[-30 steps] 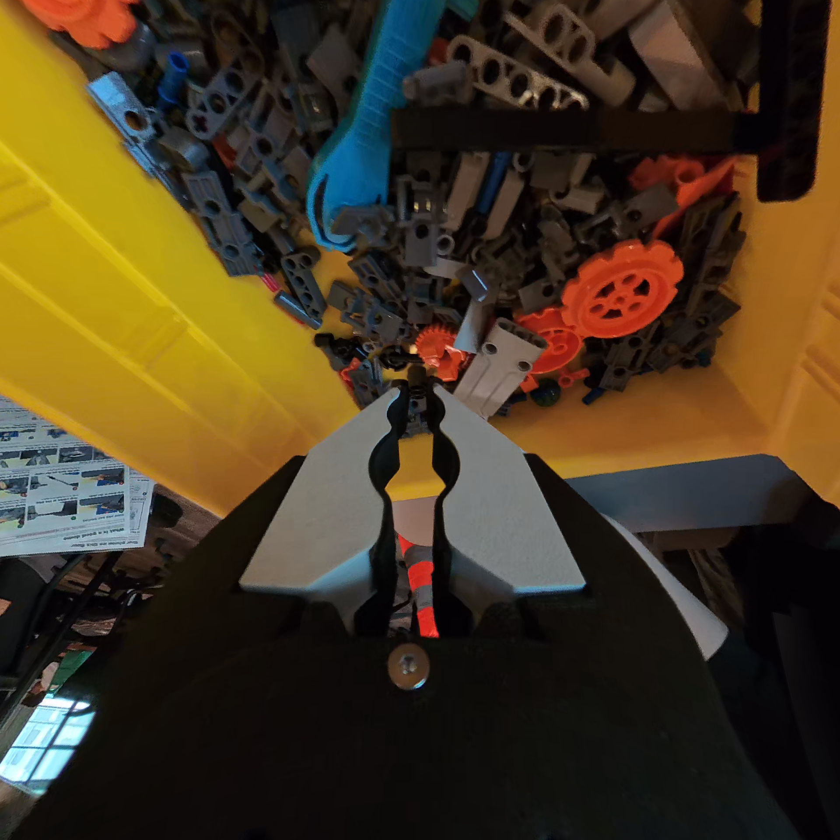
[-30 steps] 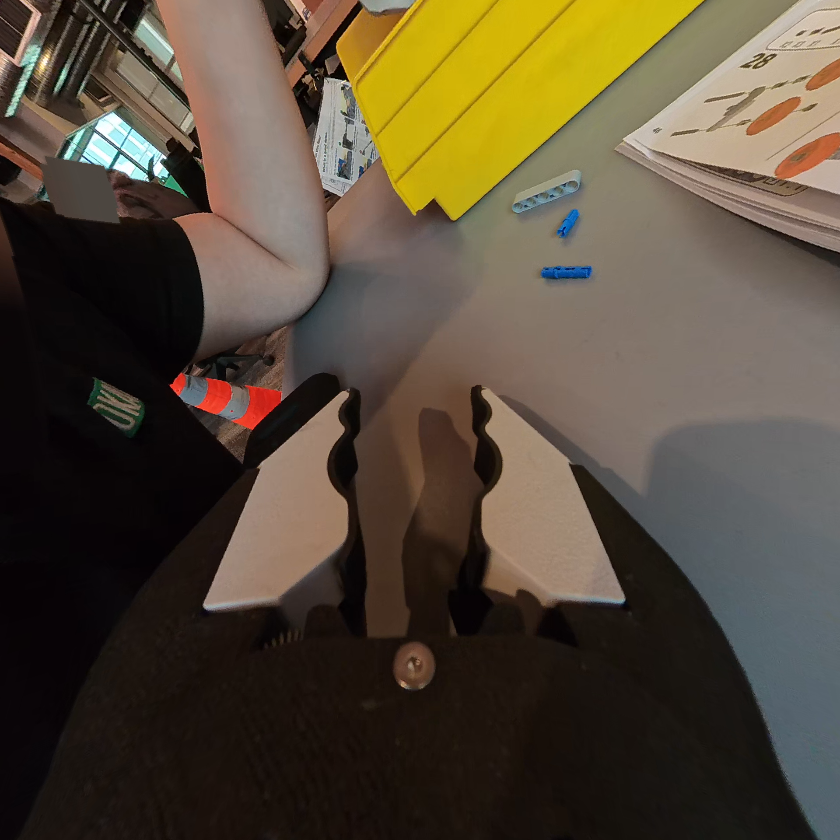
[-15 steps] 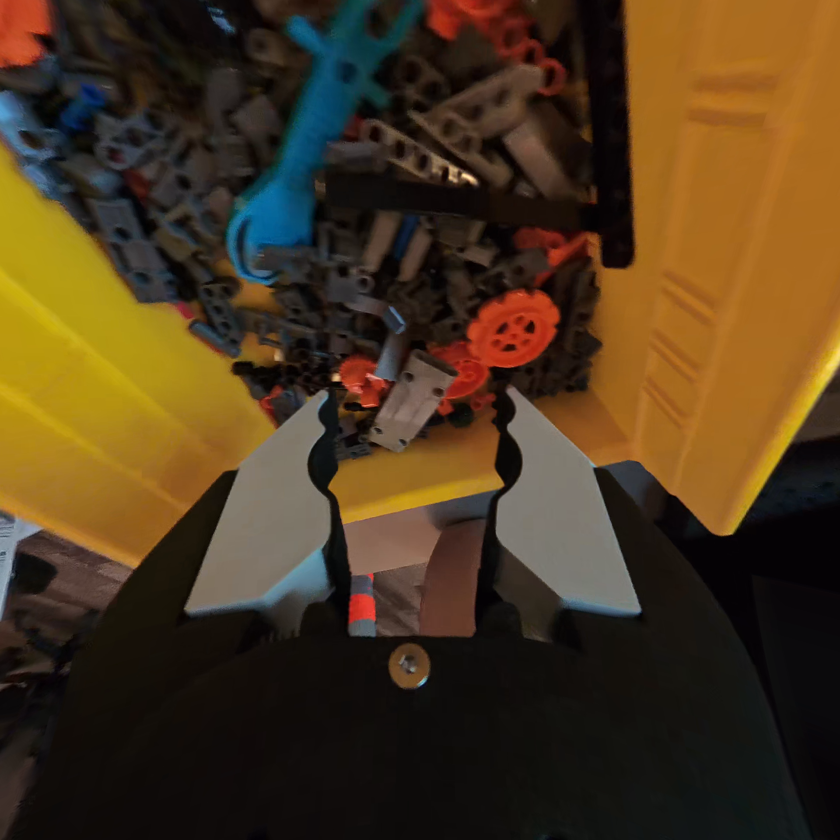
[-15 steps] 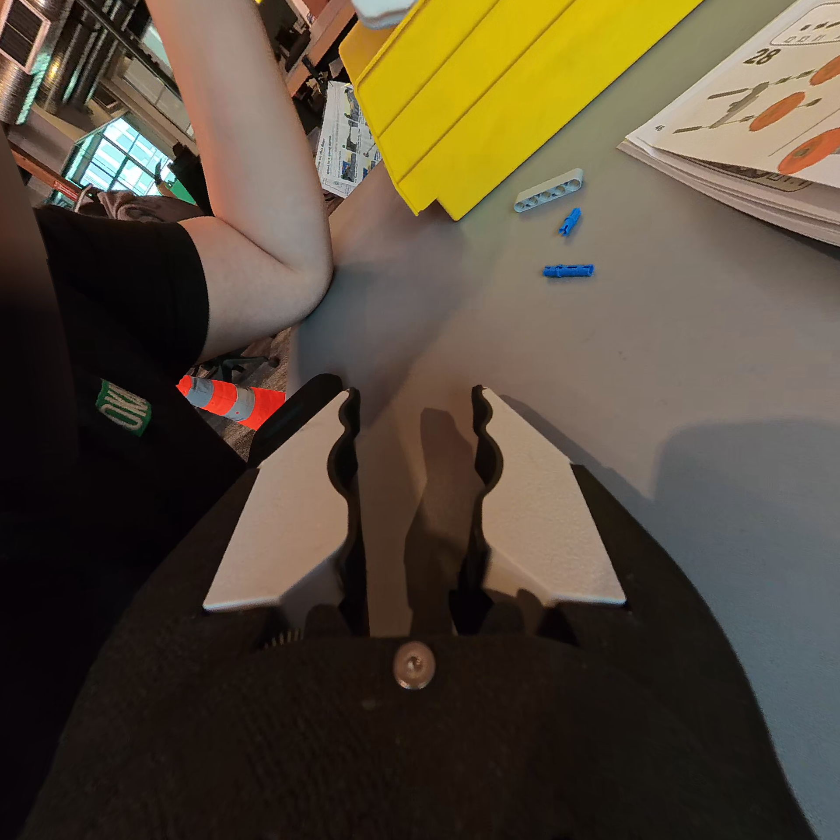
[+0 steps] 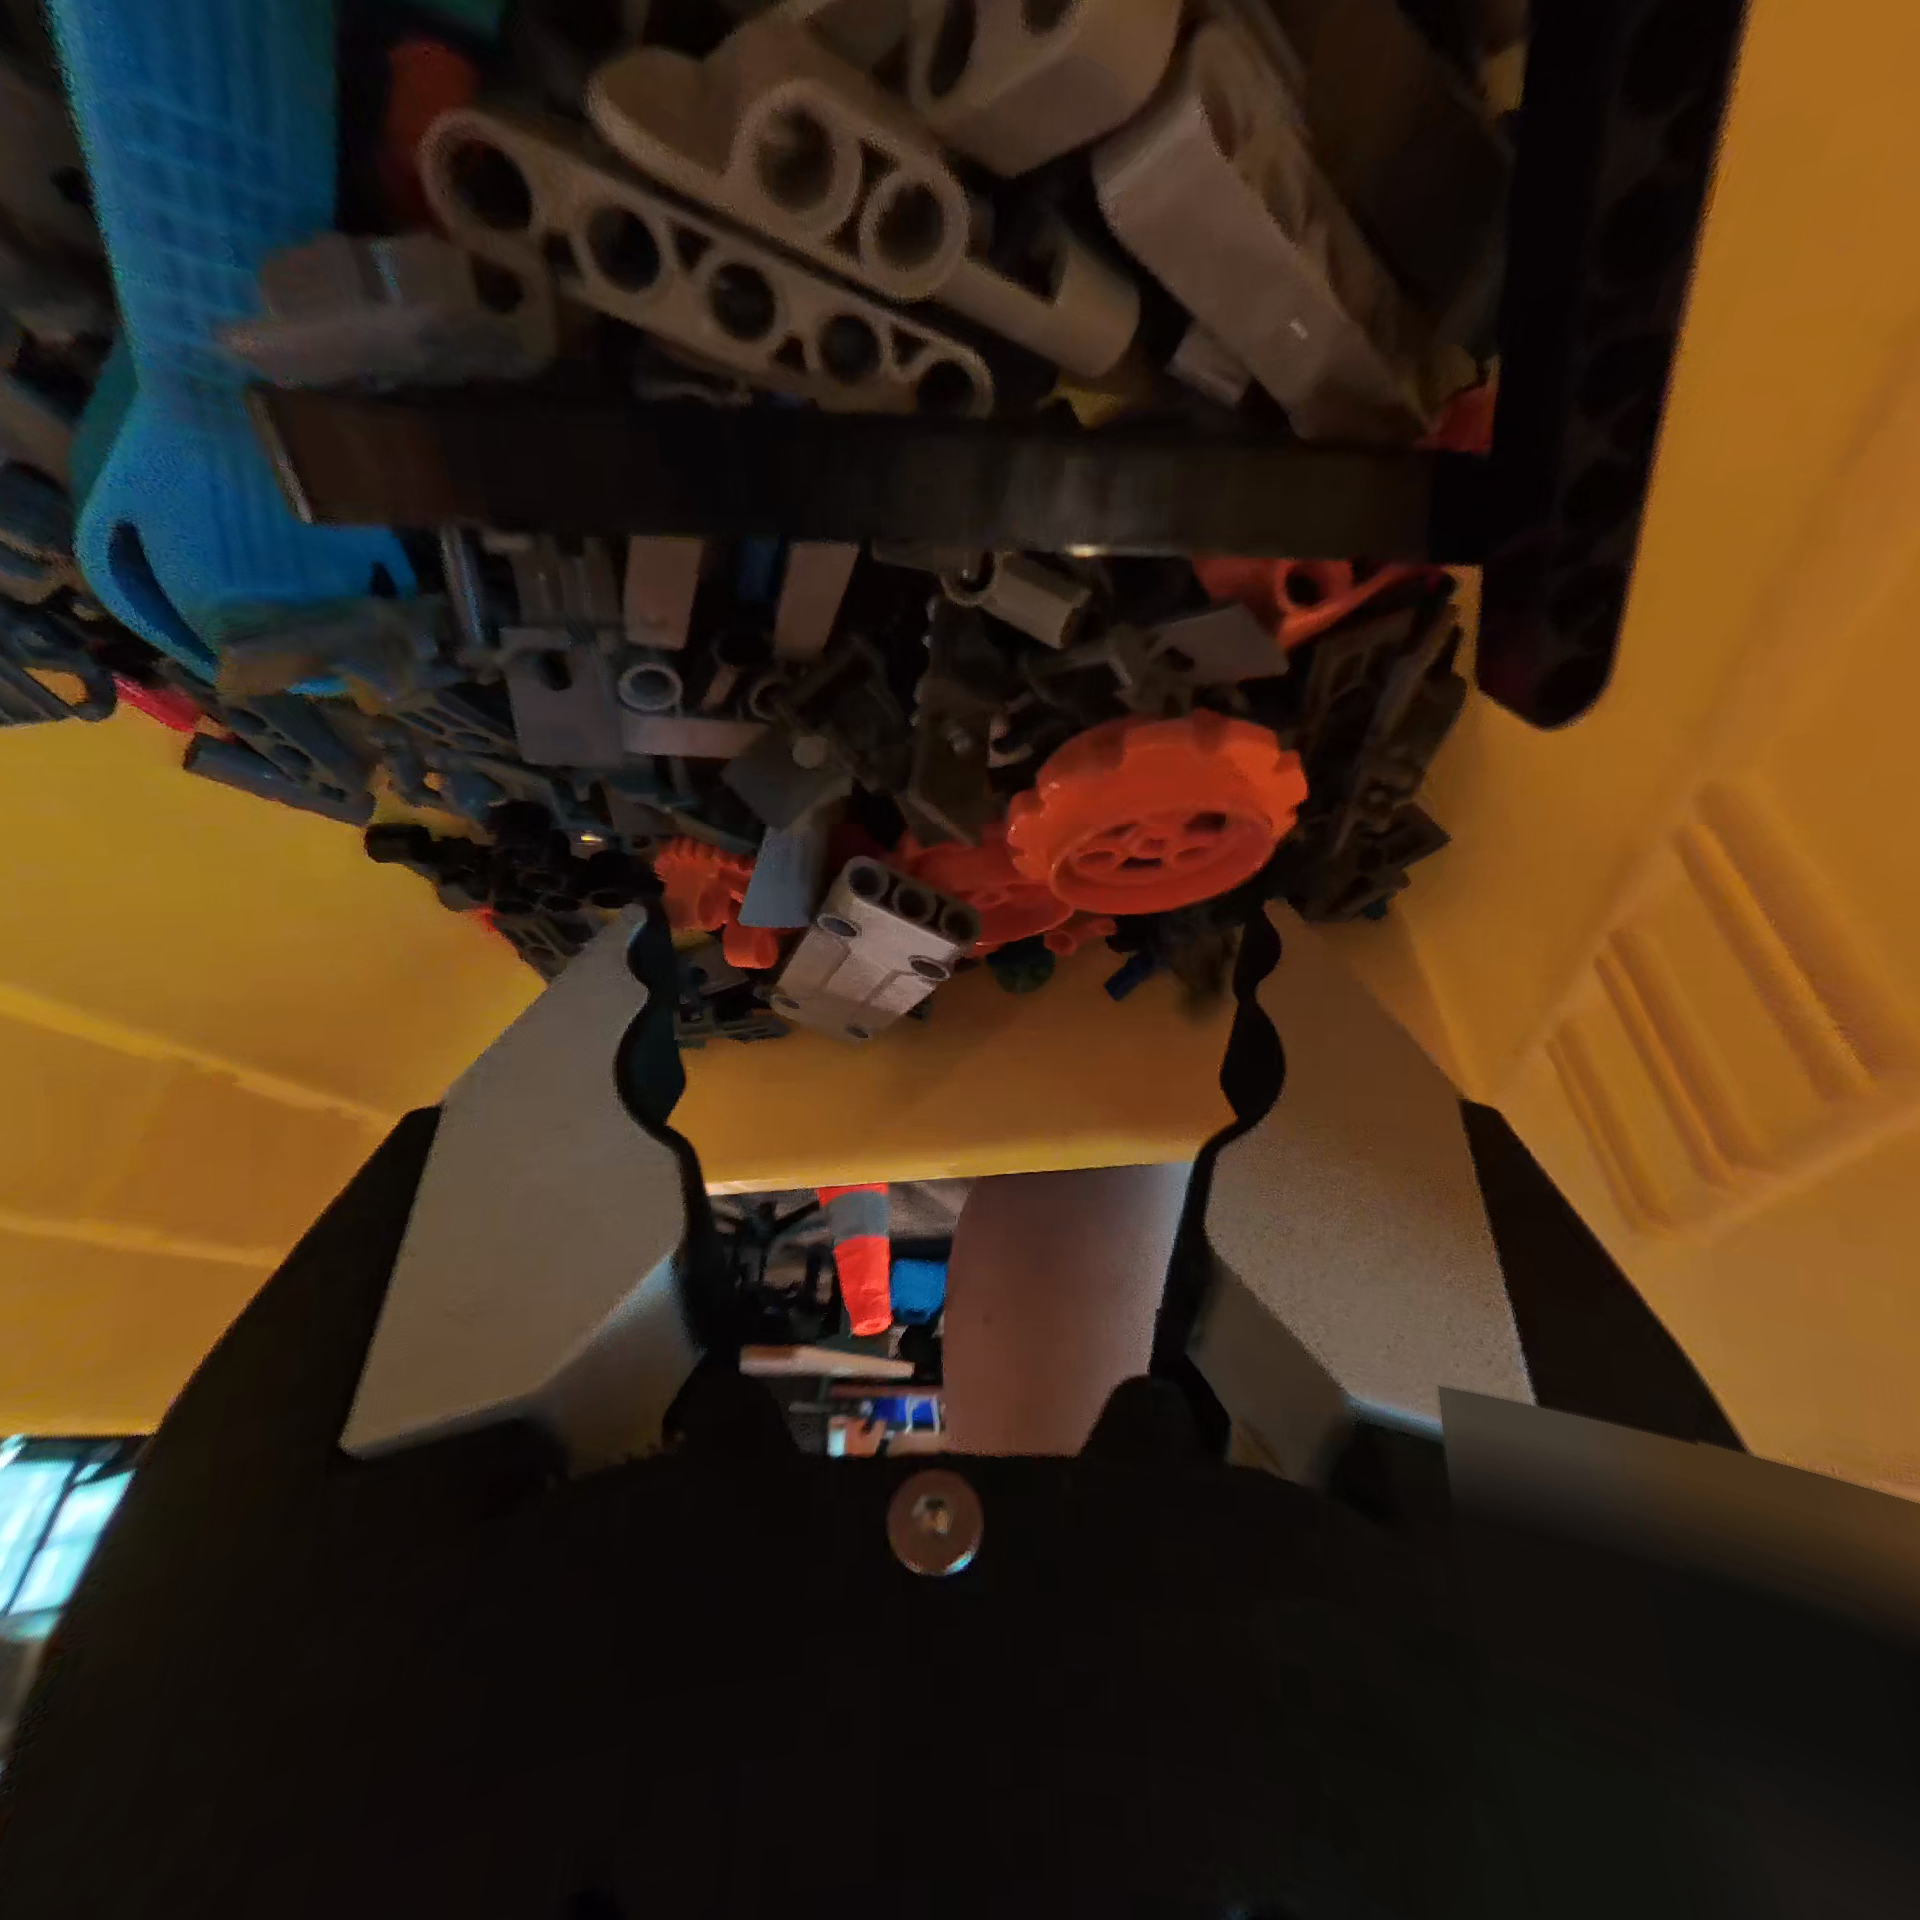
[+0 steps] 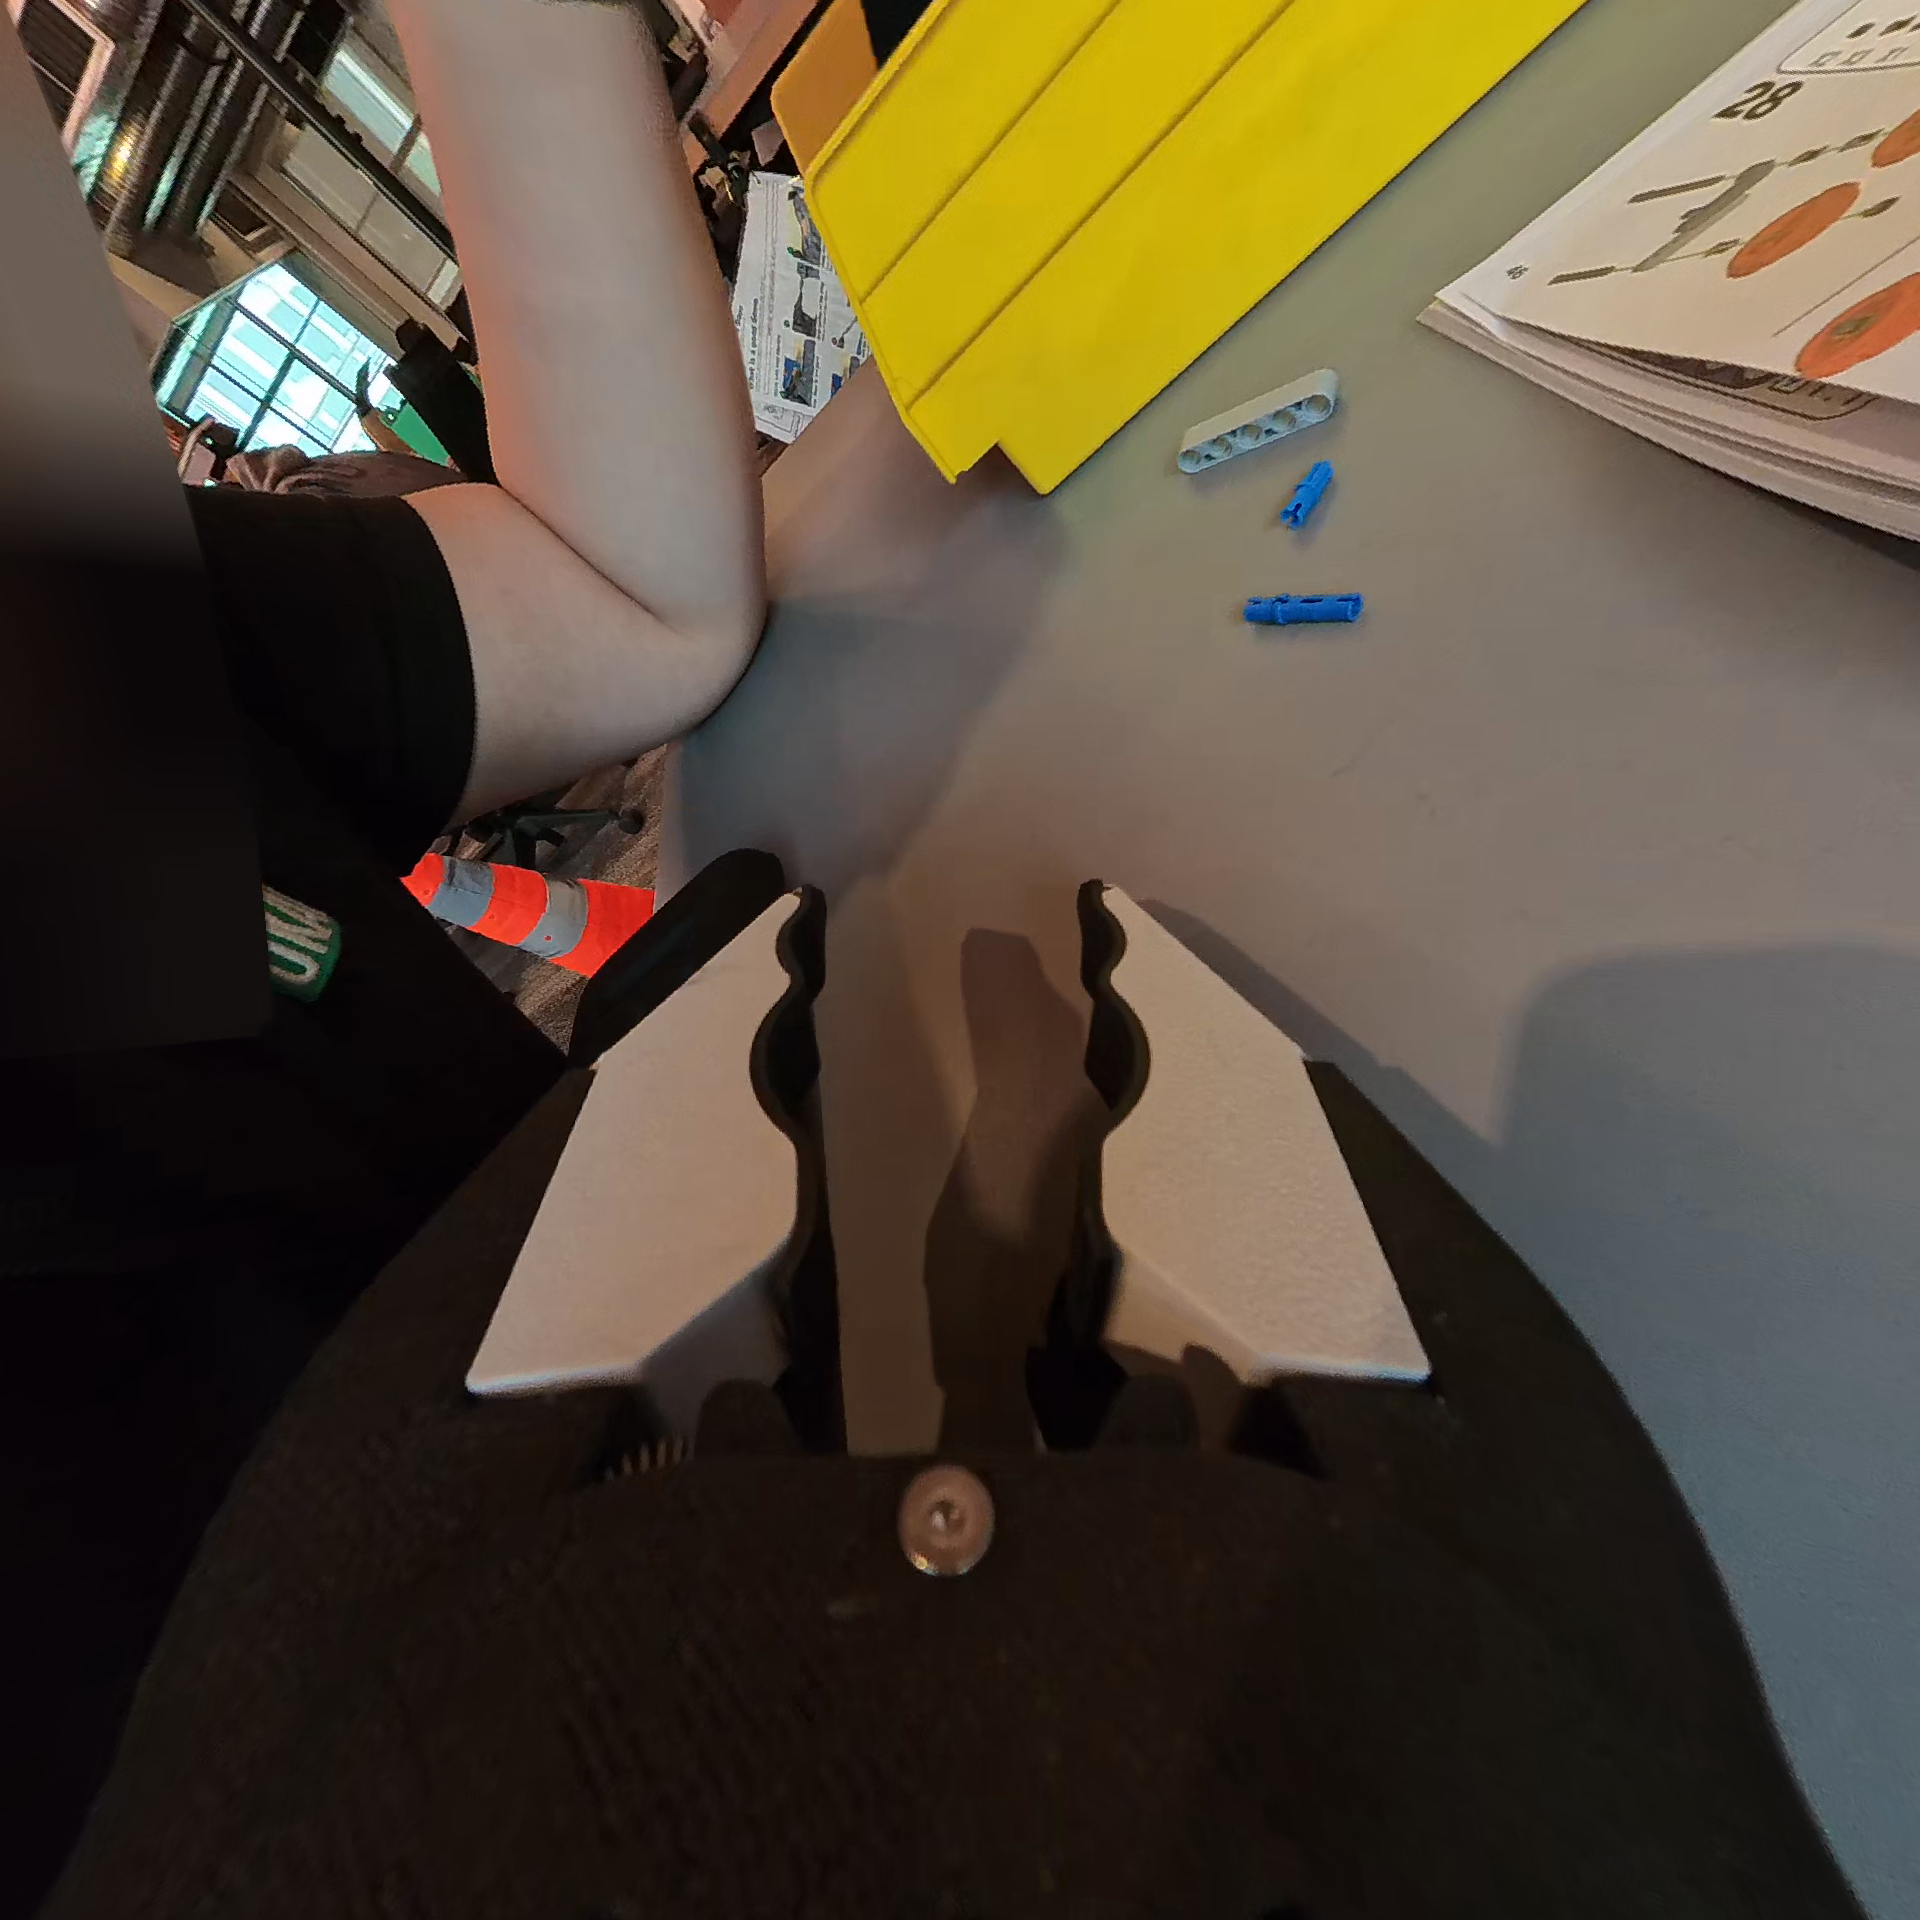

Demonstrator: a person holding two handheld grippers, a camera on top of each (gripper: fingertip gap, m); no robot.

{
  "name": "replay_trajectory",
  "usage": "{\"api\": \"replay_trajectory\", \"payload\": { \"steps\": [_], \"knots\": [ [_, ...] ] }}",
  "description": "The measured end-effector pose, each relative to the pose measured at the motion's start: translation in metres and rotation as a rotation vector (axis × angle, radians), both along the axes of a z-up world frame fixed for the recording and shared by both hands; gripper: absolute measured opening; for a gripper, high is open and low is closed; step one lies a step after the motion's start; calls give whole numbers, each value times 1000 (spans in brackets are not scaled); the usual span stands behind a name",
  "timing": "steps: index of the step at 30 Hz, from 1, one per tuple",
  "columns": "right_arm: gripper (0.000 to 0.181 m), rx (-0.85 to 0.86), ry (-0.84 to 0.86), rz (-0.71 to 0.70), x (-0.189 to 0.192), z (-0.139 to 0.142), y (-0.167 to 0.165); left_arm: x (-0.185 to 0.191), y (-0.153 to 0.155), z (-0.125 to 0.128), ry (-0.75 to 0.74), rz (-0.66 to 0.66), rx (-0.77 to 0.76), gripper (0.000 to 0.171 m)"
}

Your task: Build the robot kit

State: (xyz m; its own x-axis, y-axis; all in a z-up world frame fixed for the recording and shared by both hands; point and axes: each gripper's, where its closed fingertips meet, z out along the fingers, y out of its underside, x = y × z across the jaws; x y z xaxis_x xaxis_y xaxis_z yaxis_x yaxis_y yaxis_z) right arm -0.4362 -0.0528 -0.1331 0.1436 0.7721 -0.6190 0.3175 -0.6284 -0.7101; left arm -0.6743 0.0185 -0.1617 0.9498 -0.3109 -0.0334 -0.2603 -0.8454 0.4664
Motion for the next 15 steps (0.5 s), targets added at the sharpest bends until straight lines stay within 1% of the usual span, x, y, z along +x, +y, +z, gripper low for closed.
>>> {"api": "replay_trajectory", "payload": {
  "steps": [1,3,4,8,10,13,15],
  "knots": [
    [48,0,-1,1,0,0,0,-3,-1,-1,28,-7,-13,105],
    [48,-1,0,1,0,0,0,-4,-1,-1,39,7,-20,104],
    [48,-2,0,1,0,0,0,-8,-1,0,51,-5,-16,91],
    [48,-9,2,4,-1,0,-1,-12,3,3,43,9,2,69],
    [48,-13,3,4,0,0,-1,-14,2,4,36,2,-4,66],
    [48,-17,5,3,0,0,-1,-16,3,5,20,-6,-6,56],
    [48,-18,6,3,0,0,-1,-16,7,6,6,-2,10,54]
  ]
}}
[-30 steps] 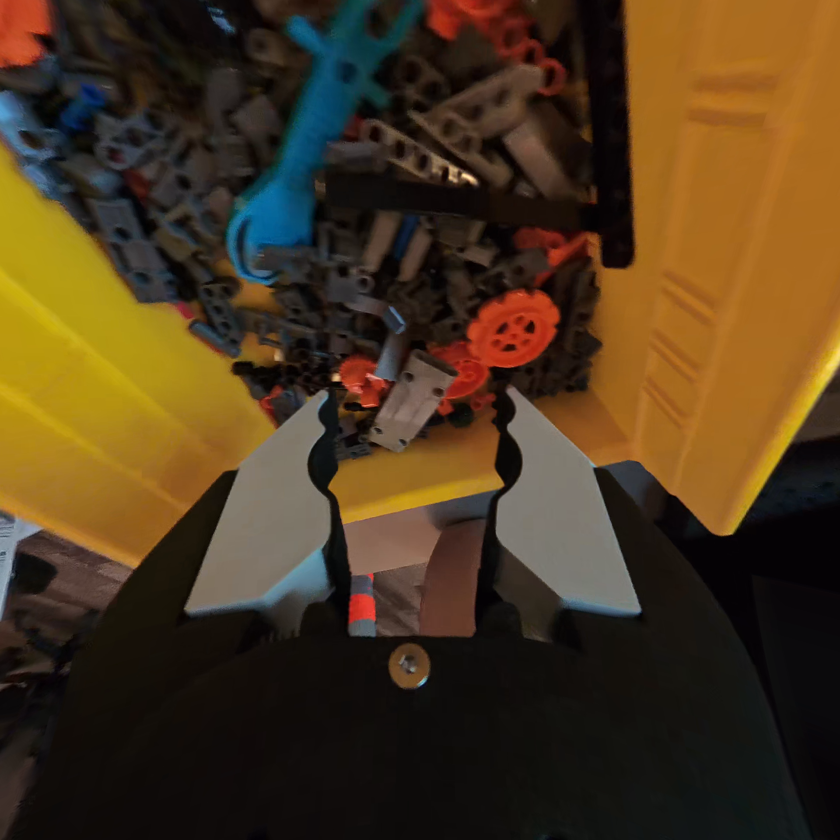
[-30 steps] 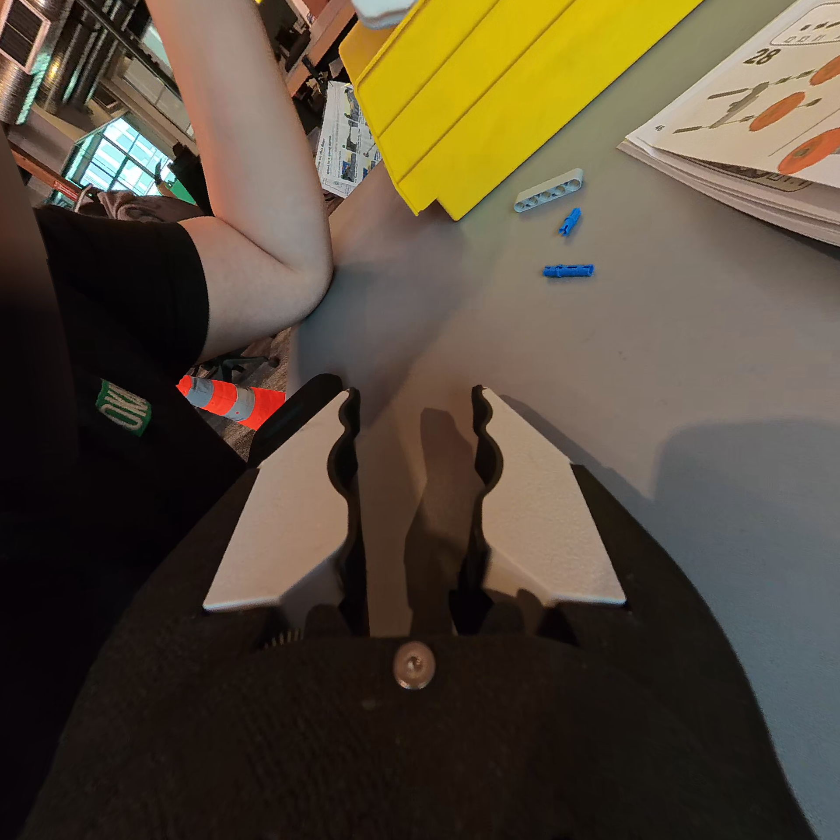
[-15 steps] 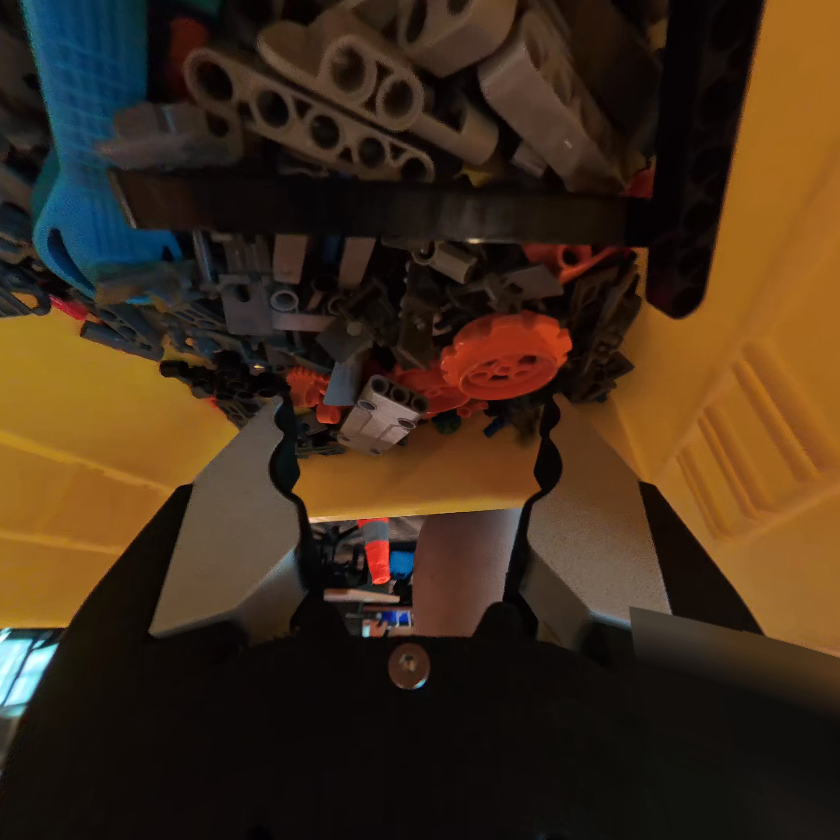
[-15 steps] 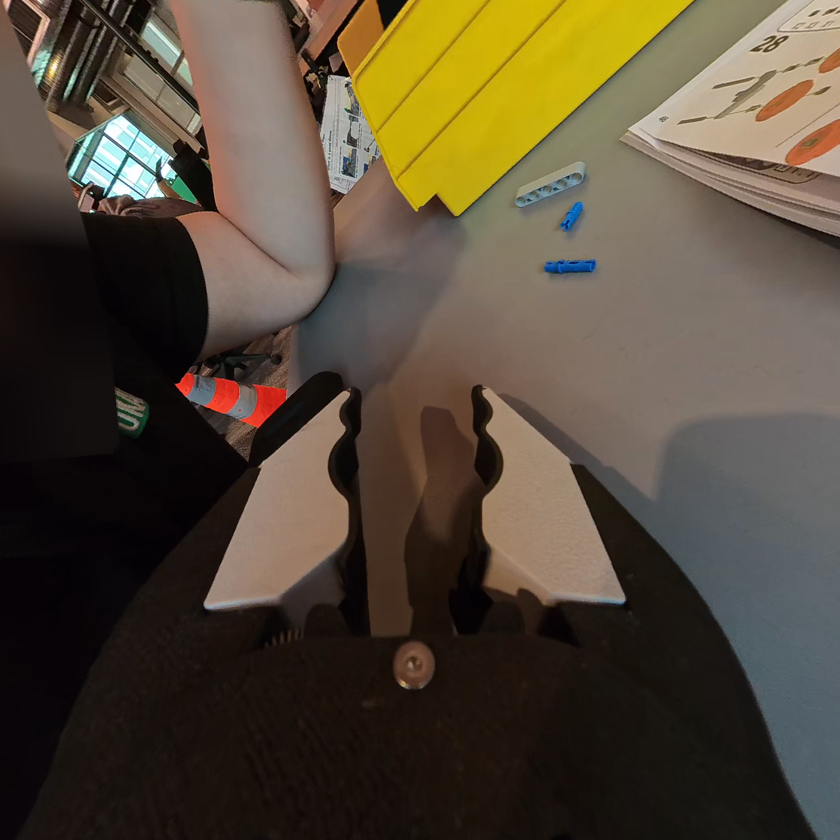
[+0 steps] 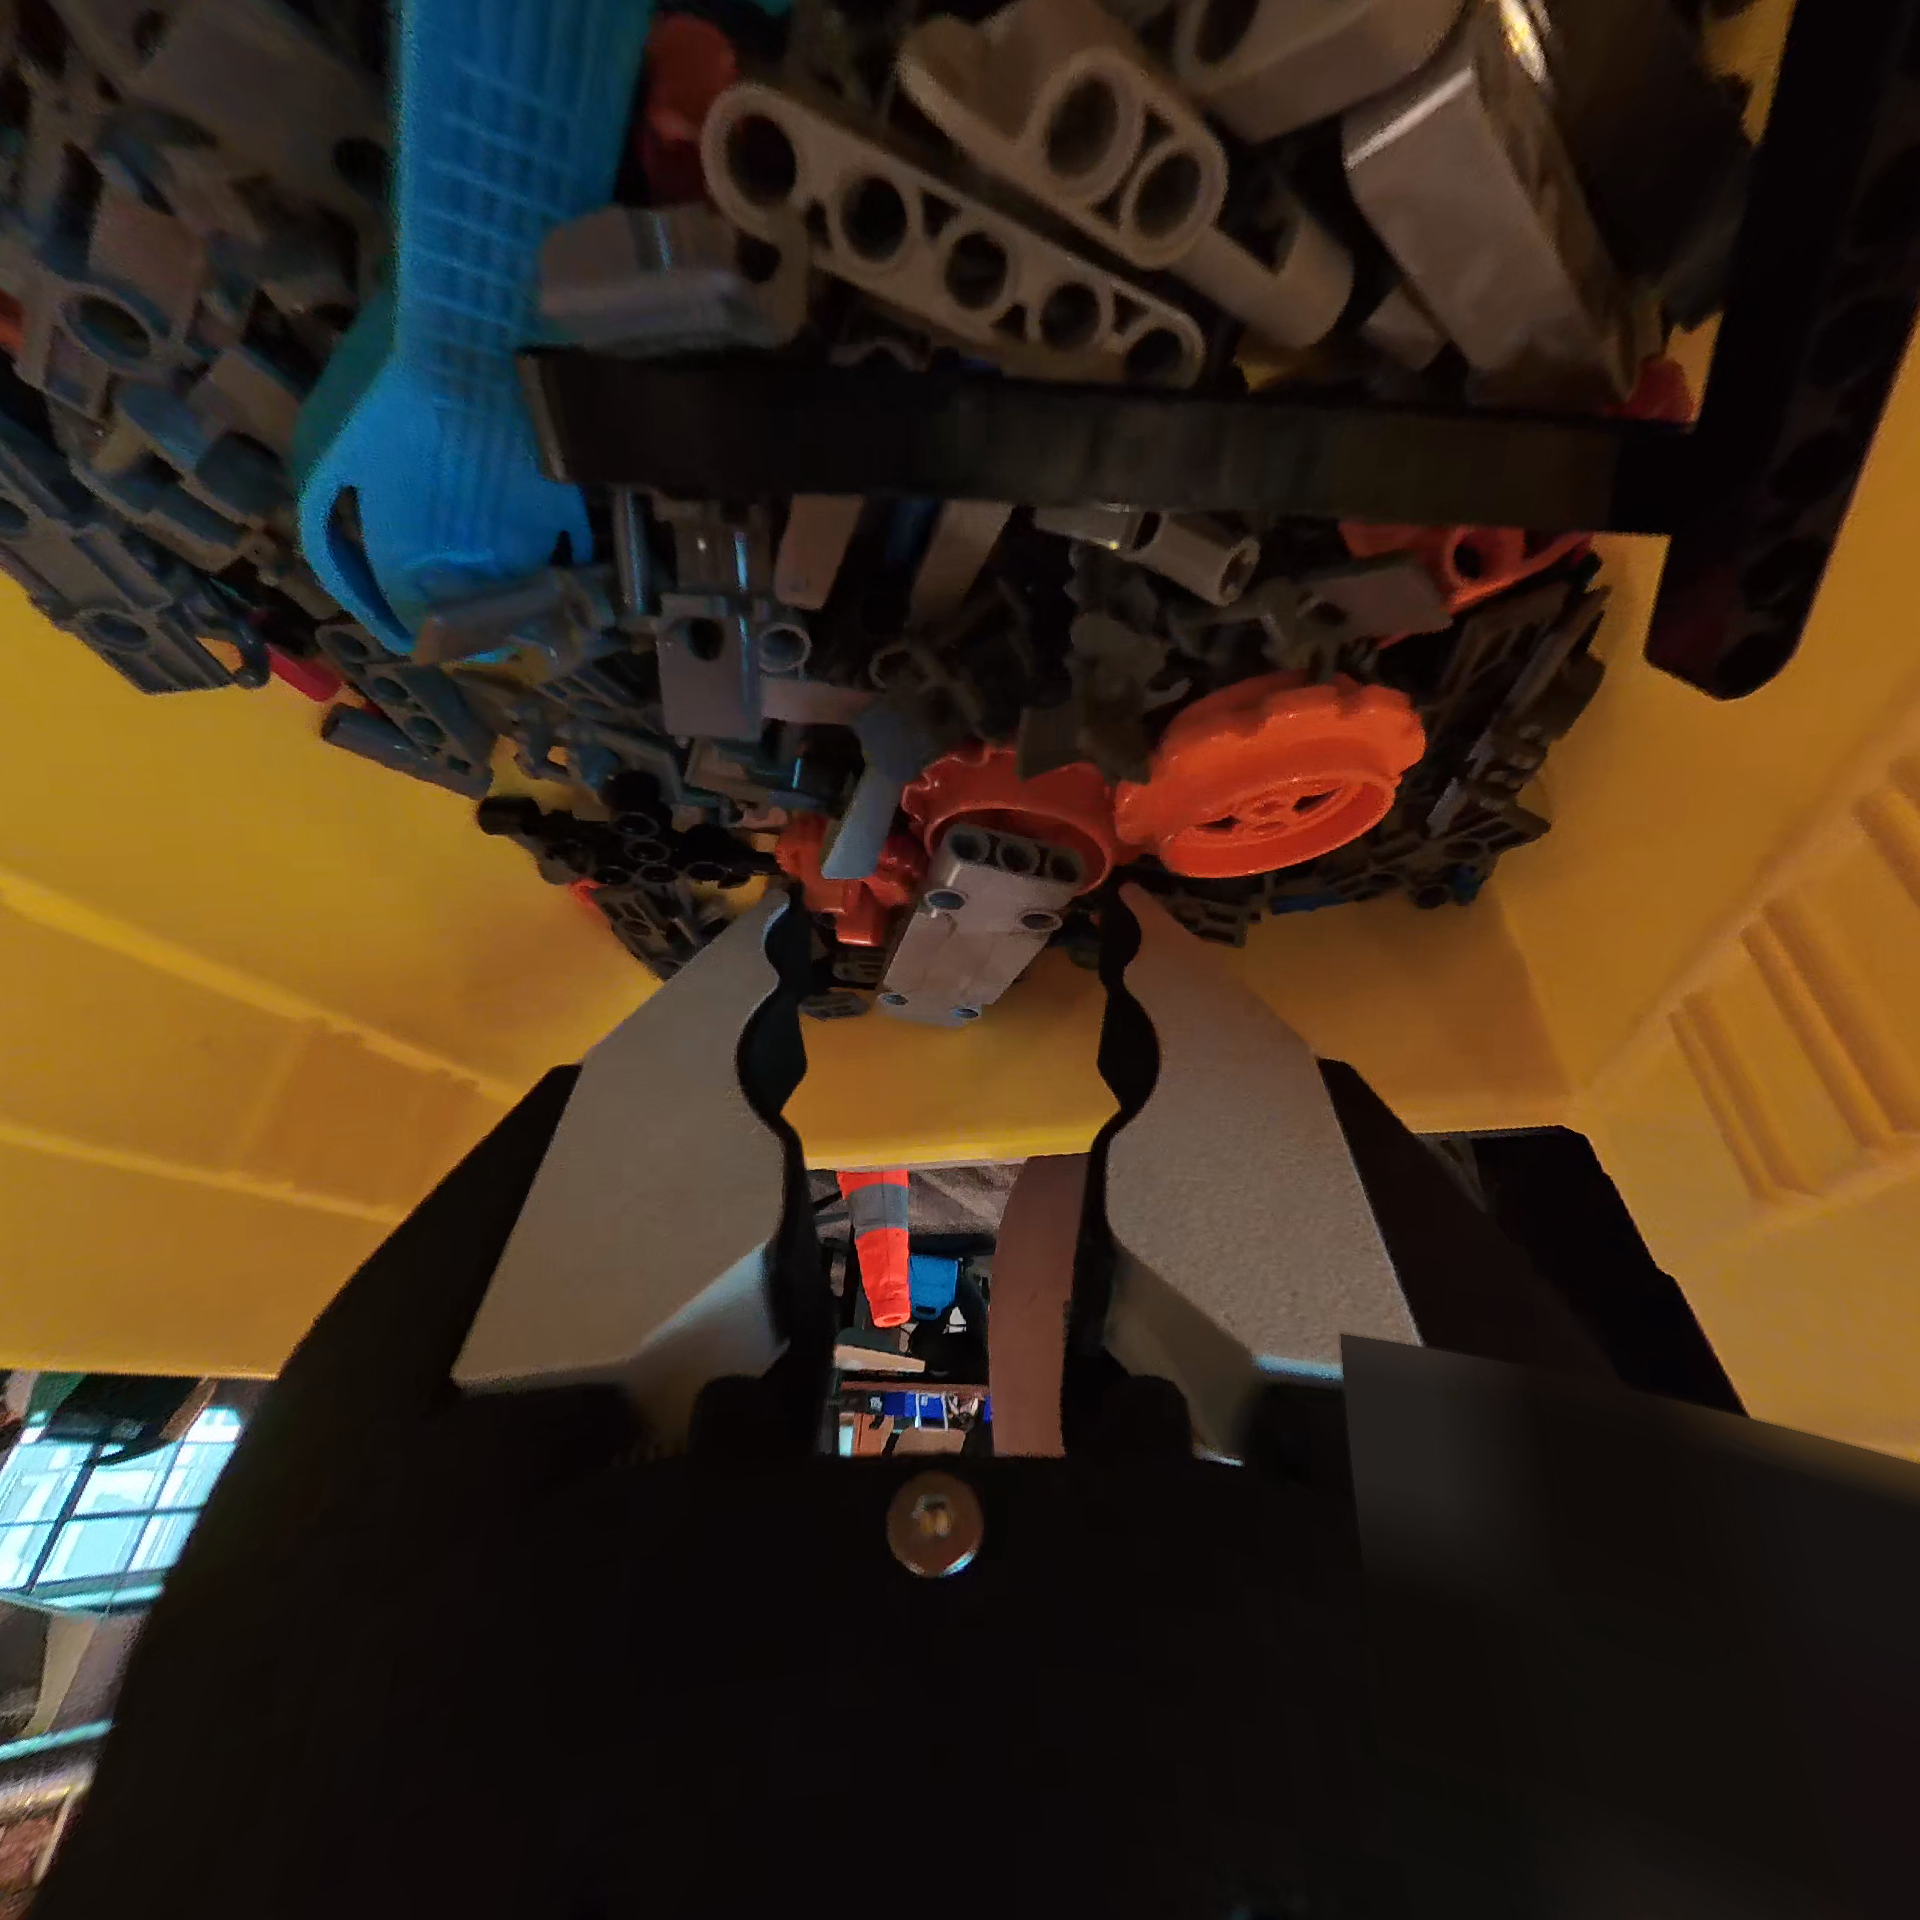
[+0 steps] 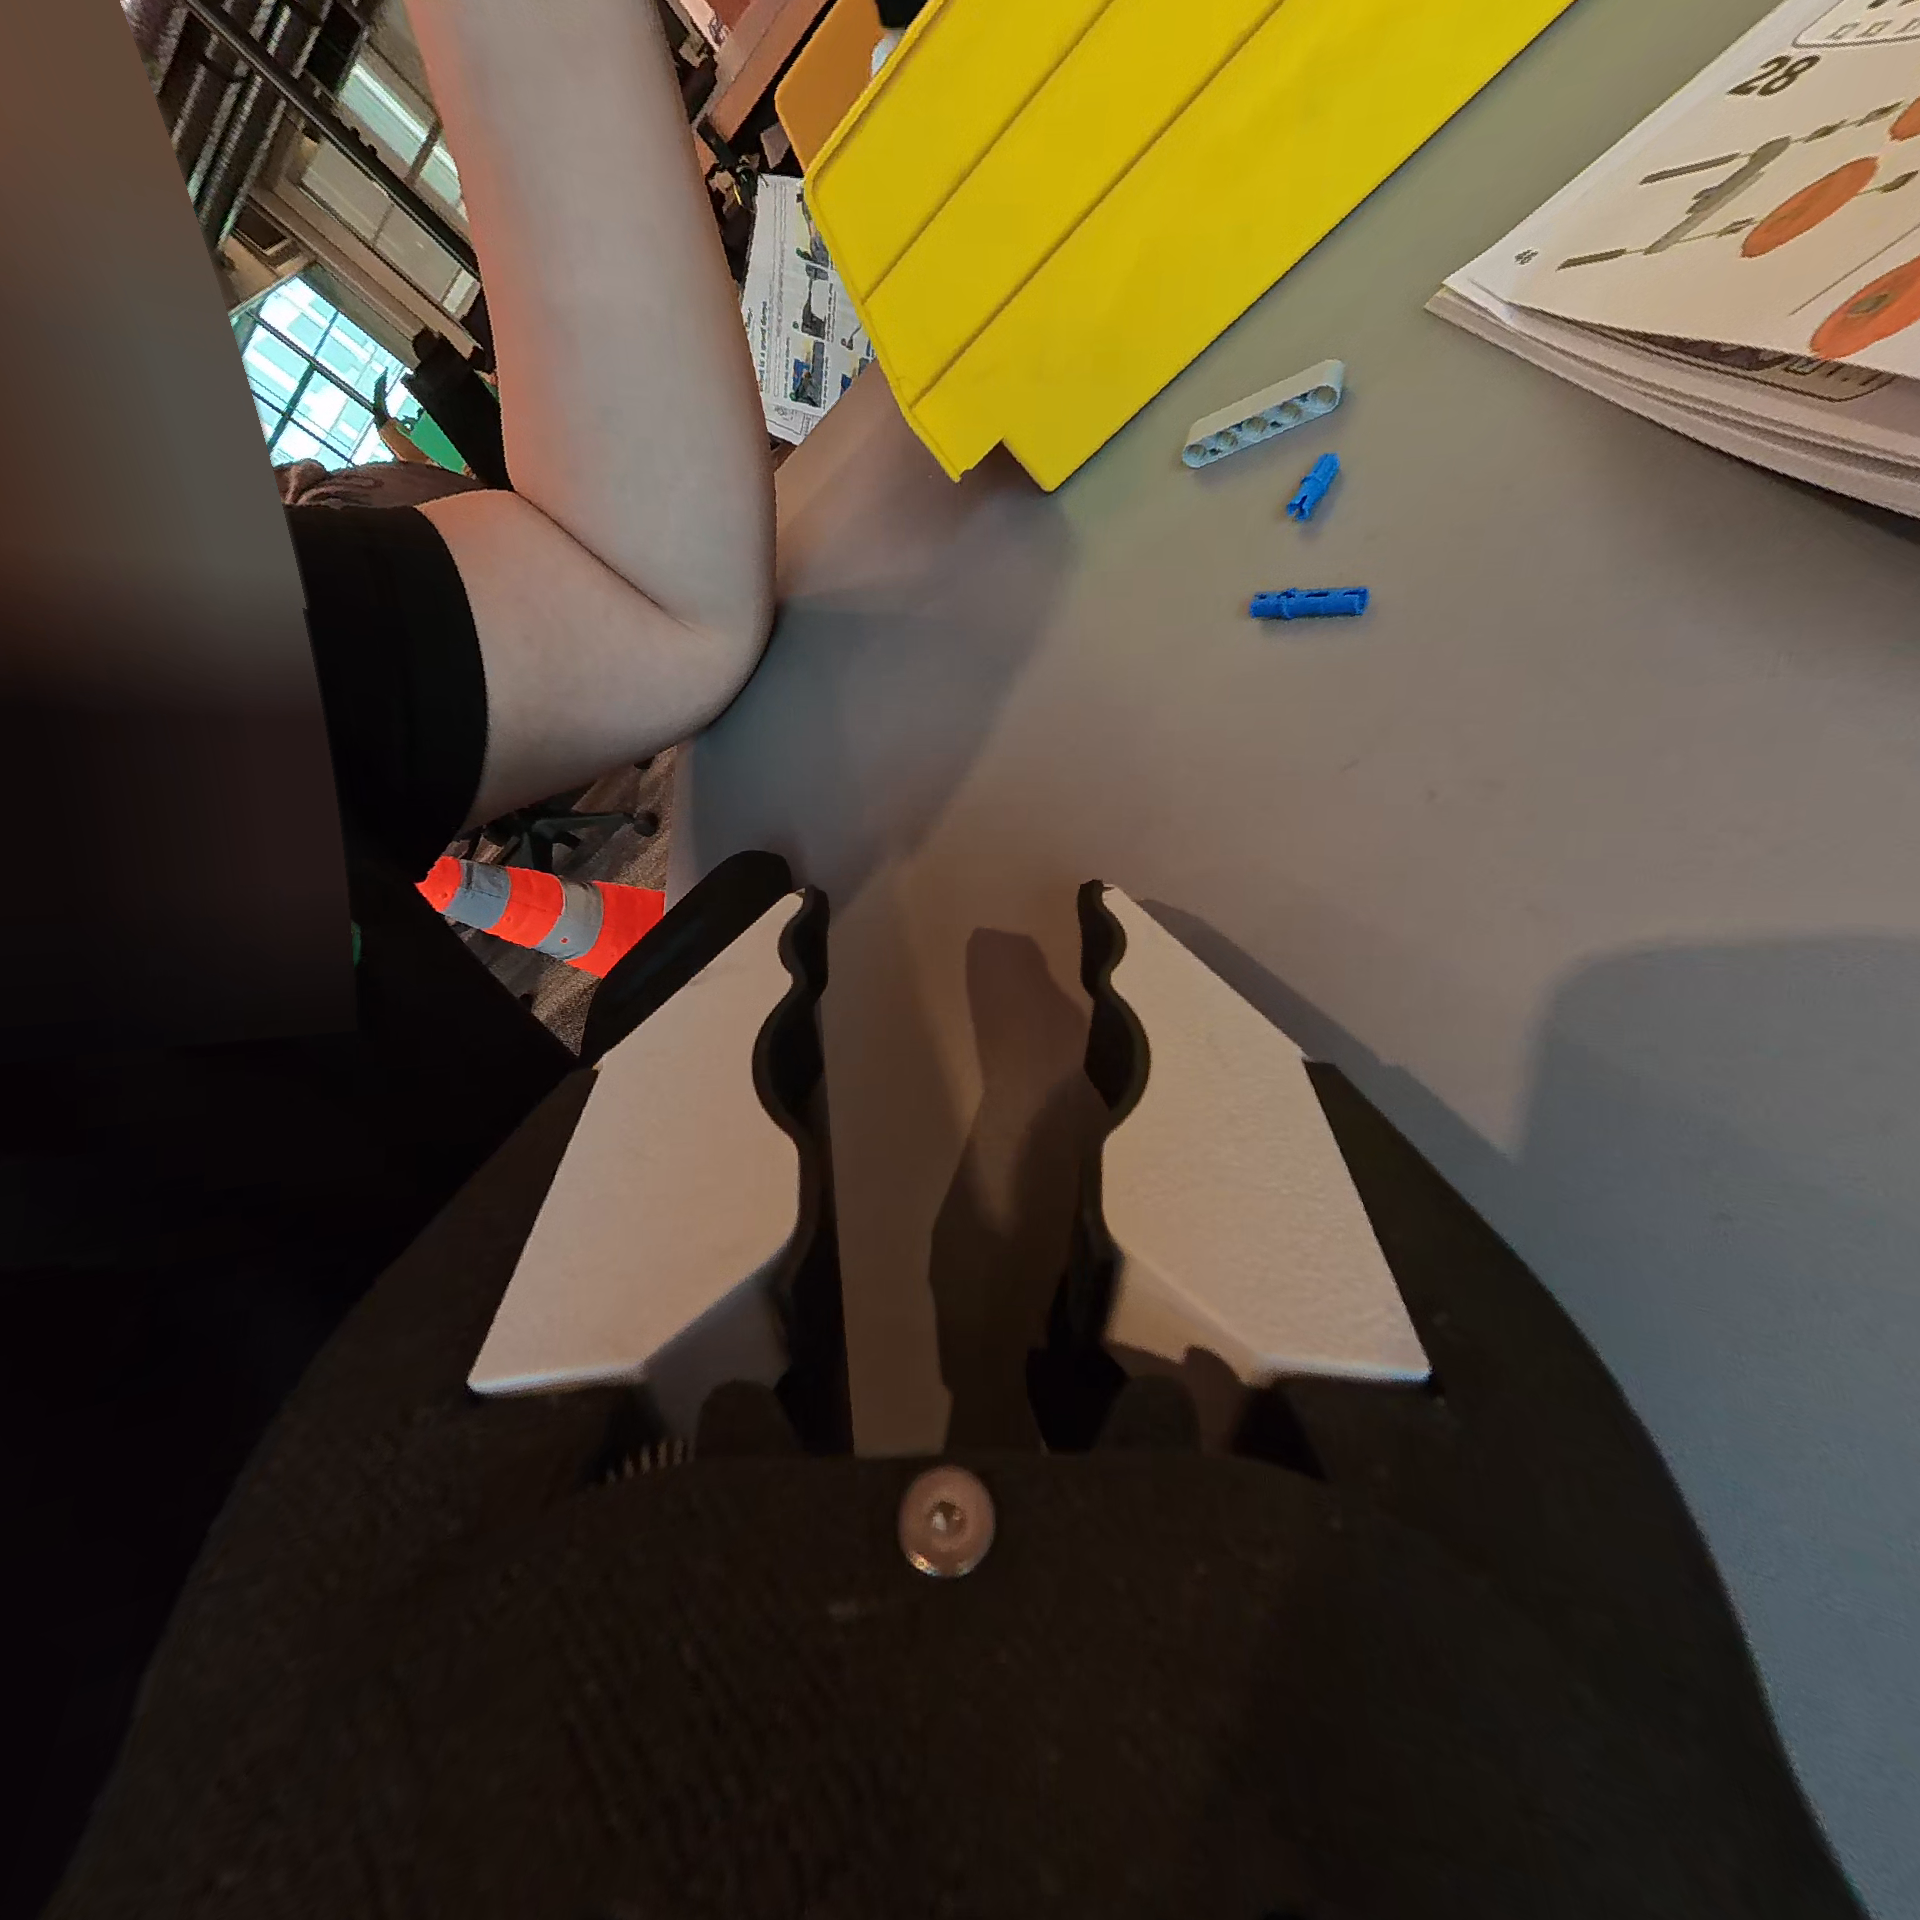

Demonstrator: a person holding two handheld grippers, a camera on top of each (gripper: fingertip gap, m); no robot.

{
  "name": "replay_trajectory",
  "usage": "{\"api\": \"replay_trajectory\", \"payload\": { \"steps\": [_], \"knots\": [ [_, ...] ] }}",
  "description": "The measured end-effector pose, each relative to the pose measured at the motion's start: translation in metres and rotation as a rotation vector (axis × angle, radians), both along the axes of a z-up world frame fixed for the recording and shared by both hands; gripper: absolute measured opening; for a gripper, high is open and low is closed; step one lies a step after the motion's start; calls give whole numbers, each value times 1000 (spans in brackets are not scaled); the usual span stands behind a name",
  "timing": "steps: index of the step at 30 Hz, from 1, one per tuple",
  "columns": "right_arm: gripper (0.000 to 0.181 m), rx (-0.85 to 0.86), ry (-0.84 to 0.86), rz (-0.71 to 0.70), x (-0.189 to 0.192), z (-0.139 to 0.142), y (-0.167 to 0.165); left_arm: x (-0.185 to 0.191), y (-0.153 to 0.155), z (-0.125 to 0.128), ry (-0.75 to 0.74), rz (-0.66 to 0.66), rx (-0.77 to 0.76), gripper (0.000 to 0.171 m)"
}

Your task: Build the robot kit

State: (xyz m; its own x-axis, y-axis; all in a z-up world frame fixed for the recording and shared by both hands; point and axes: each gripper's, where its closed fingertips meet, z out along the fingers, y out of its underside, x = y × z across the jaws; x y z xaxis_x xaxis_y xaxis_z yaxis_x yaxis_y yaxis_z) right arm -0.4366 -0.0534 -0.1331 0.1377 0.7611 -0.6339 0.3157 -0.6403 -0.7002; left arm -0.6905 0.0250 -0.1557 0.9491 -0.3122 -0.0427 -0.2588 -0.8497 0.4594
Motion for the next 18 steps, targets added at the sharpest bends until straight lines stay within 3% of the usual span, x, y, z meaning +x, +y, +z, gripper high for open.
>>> {"api": "replay_trajectory", "payload": {
  "steps": [12,16,18],
  "knots": [
    [47,-7,3,6,0,0,-1,-2,58,8,-95,46,248,31],
    [47,-12,6,6,0,1,-1,-4,67,15,-107,76,315,34],
    [47,-11,6,6,0,1,-1,0,53,18,-134,81,278,55]
  ]
}}
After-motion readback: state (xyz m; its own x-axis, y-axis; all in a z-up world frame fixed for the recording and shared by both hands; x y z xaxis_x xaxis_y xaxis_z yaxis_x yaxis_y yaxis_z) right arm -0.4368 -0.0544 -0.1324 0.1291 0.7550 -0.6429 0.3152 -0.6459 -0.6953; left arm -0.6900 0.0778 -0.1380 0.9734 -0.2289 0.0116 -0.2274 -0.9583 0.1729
